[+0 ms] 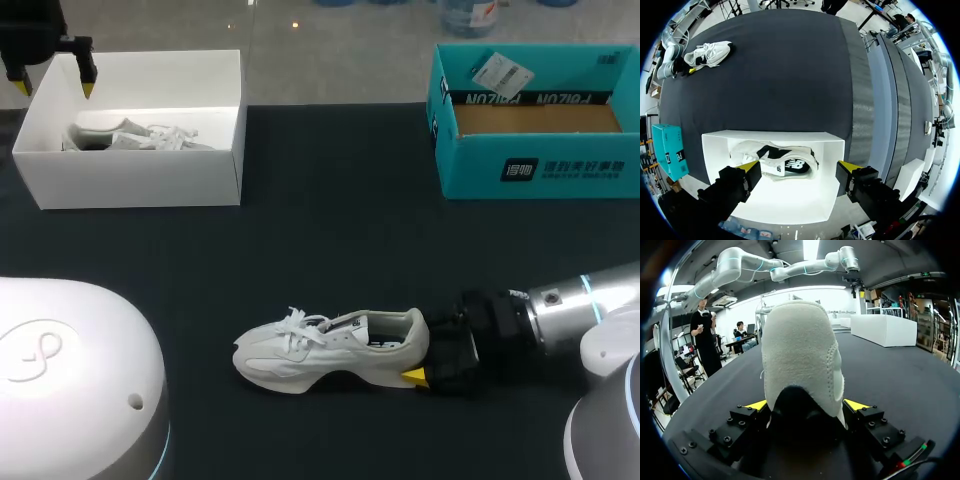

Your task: Take the shoe out of the shoebox, open the shoe tongue, remove and reinsert the insole, then place the shoe into the shoebox

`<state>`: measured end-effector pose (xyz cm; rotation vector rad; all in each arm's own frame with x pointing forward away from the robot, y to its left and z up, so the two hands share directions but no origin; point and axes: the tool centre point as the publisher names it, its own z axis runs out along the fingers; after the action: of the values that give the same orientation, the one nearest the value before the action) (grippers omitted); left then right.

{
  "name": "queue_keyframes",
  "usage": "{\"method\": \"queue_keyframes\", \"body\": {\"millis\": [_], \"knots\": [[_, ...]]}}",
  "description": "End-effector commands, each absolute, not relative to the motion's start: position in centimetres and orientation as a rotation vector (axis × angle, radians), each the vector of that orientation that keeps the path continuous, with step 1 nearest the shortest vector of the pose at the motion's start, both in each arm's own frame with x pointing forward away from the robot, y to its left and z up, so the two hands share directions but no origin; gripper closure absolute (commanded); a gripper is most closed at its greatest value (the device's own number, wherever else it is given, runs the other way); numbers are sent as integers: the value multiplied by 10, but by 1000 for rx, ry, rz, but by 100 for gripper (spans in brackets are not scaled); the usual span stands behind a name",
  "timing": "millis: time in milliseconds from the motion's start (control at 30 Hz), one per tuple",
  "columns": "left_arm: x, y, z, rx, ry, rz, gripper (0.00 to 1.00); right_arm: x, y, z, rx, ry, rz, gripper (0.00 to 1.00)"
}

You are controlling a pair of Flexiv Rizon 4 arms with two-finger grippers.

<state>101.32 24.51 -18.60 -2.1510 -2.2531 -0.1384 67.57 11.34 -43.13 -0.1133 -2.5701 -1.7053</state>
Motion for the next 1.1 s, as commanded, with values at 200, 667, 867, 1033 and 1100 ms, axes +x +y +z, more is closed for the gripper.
{"method": "queue_keyframes", "body": {"millis": [200,667,867,1033,1100], "knots": [[926,217,-184,-2122,-2268,-132,0,673,114,-433,-116,-2573,-1704,100],[806,149,-199,-2161,-2272,-121,0,673,114,-433,-116,-2573,-1704,100],[806,149,-199,-2161,-2272,-121,0,673,114,-433,-116,-2573,-1704,100],[806,149,-199,-2161,-2272,-121,0,673,114,-433,-116,-2573,-1704,100],[806,149,-199,-2161,-2272,-121,0,673,114,-433,-116,-2573,-1704,100]]}}
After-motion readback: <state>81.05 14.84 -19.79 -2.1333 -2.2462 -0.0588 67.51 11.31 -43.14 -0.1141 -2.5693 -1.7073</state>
